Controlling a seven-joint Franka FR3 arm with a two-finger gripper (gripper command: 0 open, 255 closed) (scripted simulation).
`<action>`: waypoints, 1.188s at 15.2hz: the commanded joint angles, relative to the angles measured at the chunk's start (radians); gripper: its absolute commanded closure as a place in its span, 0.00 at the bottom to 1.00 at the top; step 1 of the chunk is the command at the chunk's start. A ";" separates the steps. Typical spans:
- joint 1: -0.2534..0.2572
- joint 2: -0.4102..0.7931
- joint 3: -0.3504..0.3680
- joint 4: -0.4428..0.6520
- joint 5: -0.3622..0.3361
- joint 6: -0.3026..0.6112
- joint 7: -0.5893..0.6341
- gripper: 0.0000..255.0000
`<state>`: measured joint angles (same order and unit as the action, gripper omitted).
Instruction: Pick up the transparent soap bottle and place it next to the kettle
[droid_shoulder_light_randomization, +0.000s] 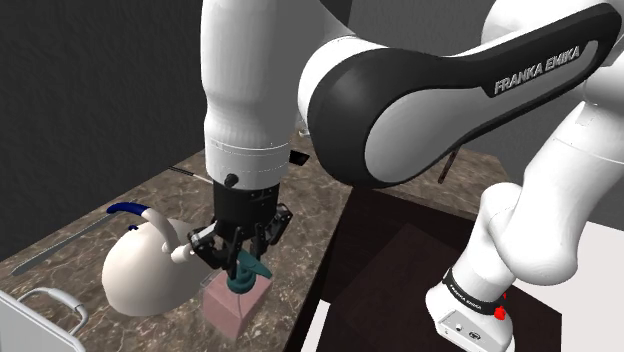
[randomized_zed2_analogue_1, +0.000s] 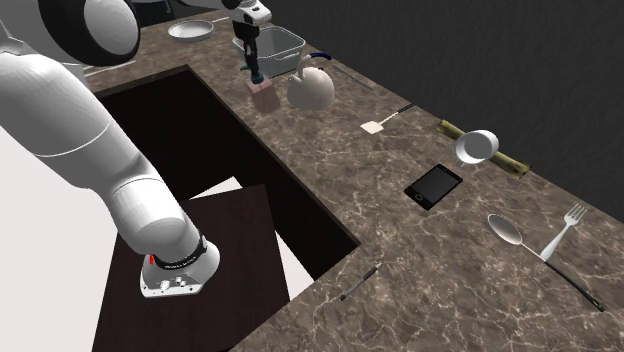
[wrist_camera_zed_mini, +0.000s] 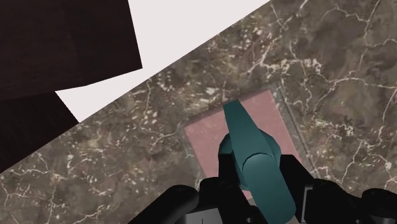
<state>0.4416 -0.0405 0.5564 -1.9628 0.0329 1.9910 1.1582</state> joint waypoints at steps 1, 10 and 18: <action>0.001 0.005 0.001 -0.023 -0.003 0.028 0.002 1.00; 0.001 0.007 0.001 -0.028 -0.004 0.034 0.003 0.00; -0.002 -0.021 -0.004 0.046 0.011 -0.064 -0.008 0.00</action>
<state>0.4397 -0.0568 0.5532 -1.9401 0.0415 1.9564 1.1513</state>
